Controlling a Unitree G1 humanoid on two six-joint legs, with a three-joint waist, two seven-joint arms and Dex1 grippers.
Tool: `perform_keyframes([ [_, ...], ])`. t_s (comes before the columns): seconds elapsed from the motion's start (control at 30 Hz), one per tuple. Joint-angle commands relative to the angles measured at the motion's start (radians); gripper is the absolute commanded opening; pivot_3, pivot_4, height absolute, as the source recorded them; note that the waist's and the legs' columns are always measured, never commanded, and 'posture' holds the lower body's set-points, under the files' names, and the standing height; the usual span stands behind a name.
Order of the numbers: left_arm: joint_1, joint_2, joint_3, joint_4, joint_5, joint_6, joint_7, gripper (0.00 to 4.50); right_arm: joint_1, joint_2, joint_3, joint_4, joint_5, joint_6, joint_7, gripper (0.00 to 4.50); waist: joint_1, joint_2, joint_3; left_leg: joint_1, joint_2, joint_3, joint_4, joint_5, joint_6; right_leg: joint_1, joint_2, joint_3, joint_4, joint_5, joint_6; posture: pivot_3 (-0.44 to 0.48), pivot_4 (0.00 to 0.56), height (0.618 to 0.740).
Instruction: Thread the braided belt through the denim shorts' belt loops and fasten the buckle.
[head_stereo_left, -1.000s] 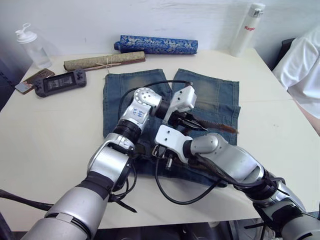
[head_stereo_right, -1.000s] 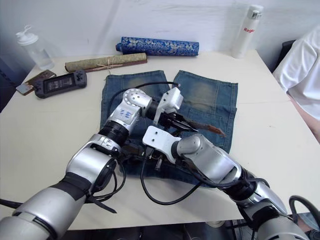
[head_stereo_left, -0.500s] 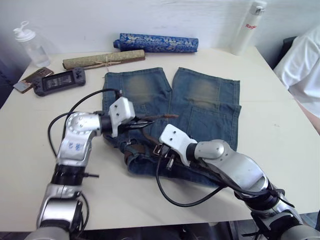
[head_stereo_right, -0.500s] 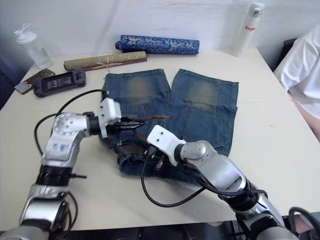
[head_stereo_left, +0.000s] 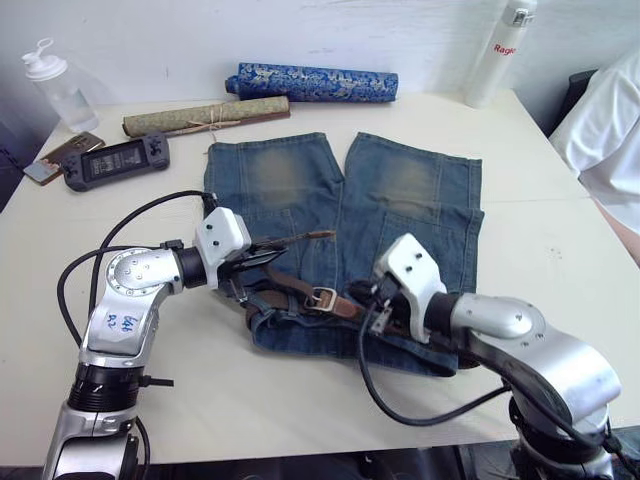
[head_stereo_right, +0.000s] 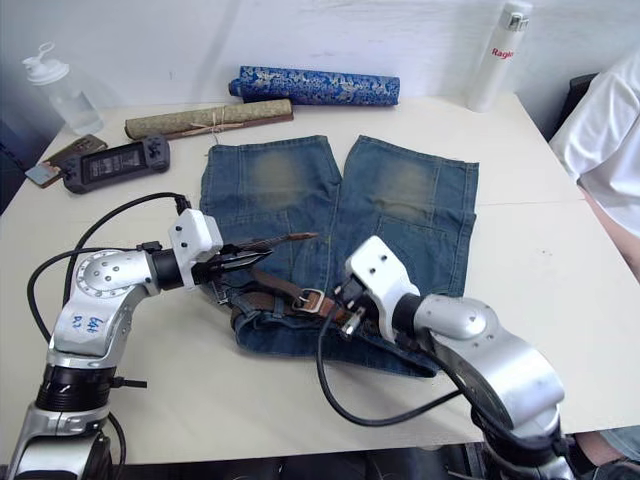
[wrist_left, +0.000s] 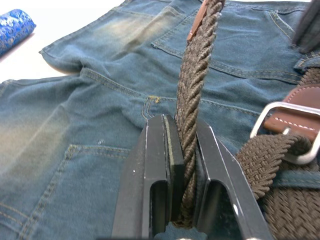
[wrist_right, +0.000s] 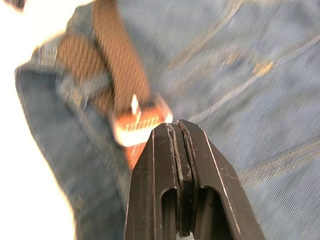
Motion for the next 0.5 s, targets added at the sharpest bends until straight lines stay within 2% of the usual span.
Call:
perform_keyframes([
  [0.03,-0.002,0.023,0.017,-0.041,-0.029,0.008,0.012,0.00,0.051,-0.057,0.040,-0.088,-0.026,-0.159,-0.011,0.67,0.000,0.000,0.001,0.000,0.000,0.000,0.000,0.000,0.000,0.000,0.000,0.000,0.000,0.000,0.000,0.000,0.150,0.645],
  [0.07,-0.003,0.027,0.015,-0.041,-0.032,0.010,0.011,0.00,0.067,-0.061,0.050,-0.089,-0.023,-0.187,-0.010,0.81,0.000,0.000,0.001,0.000,0.000,0.001,0.000,0.000,0.000,0.000,0.000,0.001,0.000,0.000,0.000,0.000,0.150,0.645],
  [0.13,-0.004,0.034,0.014,-0.039,-0.038,0.017,0.010,0.00,0.087,-0.074,0.086,-0.079,-0.050,-0.273,-0.023,1.75,0.000,0.000,0.001,0.001,0.000,0.000,0.000,0.000,0.000,0.000,0.000,0.000,0.000,0.000,0.000,0.000,0.150,0.645],
  [0.17,-0.007,0.036,0.014,-0.037,-0.041,0.022,0.011,0.00,0.093,-0.090,0.116,-0.071,-0.076,-0.325,-0.025,2.38,-0.001,0.000,0.001,0.001,0.000,0.000,0.000,0.000,0.000,0.000,0.000,0.001,0.000,0.000,0.000,0.000,0.150,0.645],
  [0.2,-0.008,0.038,0.016,-0.035,-0.045,0.025,0.011,0.00,0.096,-0.101,0.139,-0.065,-0.094,-0.362,-0.029,2.68,0.000,0.000,0.001,0.001,0.000,0.000,0.000,0.000,0.000,0.000,0.000,0.001,0.000,0.000,0.000,0.000,0.150,0.645],
  [0.27,-0.022,0.041,0.023,-0.023,-0.057,0.041,0.015,0.00,0.112,-0.084,0.169,-0.051,-0.111,-0.423,-0.046,3.64,0.001,-0.001,0.001,0.000,0.000,0.000,0.000,0.000,0.000,0.000,0.000,0.001,0.000,0.000,0.000,0.000,0.150,0.645],
  [0.3,-0.032,0.039,0.029,-0.017,-0.066,0.055,0.020,0.00,0.116,-0.087,0.192,-0.045,-0.130,-0.455,-0.050,3.93,0.001,-0.001,0.002,0.000,0.000,0.000,0.000,0.000,0.000,0.000,0.000,0.001,0.000,0.000,0.000,0.000,0.150,0.645],
  [0.5,-0.102,0.028,0.068,-0.010,-0.150,0.170,0.052,0.00,0.100,-0.111,0.320,0.050,-0.311,-0.612,-0.113,3.93,0.001,-0.002,0.002,0.000,0.000,0.000,0.000,0.000,0.000,0.000,0.000,0.000,0.000,0.000,0.000,0.000,0.150,0.645],
])
